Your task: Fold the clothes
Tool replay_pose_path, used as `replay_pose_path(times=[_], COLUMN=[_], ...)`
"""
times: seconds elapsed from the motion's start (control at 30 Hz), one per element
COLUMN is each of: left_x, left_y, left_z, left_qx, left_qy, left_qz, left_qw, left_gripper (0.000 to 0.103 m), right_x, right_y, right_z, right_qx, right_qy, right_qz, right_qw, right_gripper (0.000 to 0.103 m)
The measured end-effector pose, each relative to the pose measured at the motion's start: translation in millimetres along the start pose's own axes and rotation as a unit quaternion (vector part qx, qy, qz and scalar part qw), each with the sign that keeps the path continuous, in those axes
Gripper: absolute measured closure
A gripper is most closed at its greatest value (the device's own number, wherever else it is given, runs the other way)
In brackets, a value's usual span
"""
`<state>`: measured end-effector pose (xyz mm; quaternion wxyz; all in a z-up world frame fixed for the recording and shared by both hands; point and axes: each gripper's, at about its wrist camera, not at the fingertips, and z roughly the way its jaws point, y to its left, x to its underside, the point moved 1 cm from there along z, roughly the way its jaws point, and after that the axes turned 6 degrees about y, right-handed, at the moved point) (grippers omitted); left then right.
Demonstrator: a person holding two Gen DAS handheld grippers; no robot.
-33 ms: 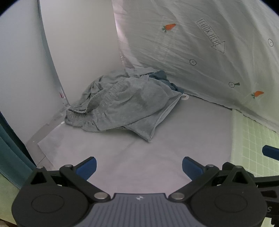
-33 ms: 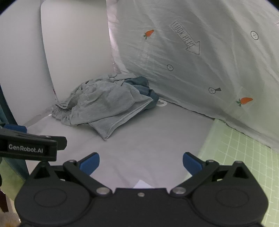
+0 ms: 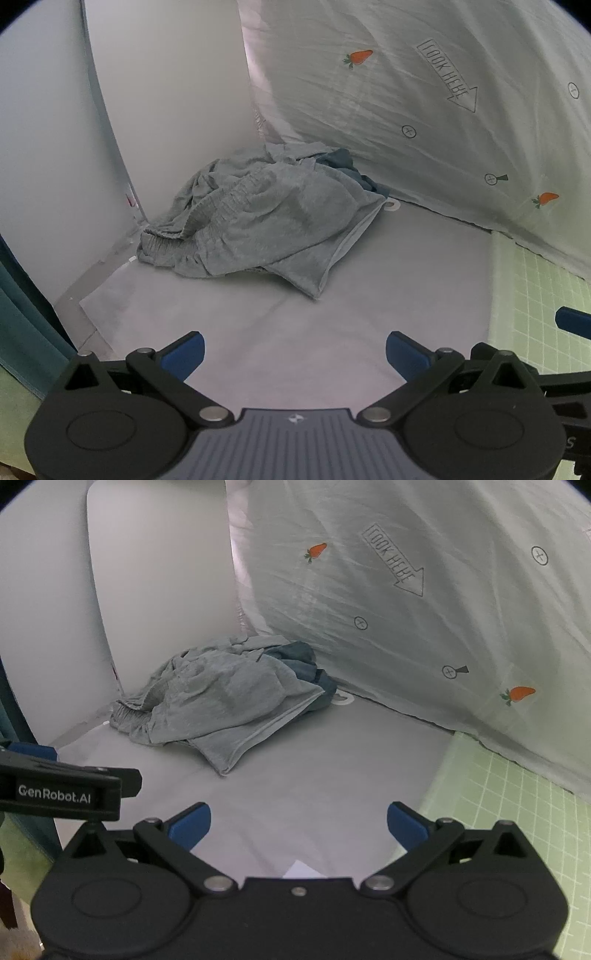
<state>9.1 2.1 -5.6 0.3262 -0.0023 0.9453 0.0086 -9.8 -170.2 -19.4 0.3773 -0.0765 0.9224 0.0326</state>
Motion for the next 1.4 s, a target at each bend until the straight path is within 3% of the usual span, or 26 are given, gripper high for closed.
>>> replay_pose_path(times=[1.4], left_x=[0.1], left_y=[-4.2], left_z=[3.2], left_qx=[-0.011], left_qy=[0.007], left_qz=[0.003], left_qw=[0.9999], left_gripper=[0.000], right_x=[-0.4], right_y=[-1.5], right_z=[0.9], right_qx=[0.013], right_qy=[-0.002], right_qz=[0.010], right_qw=[1.000], right_gripper=[0.000])
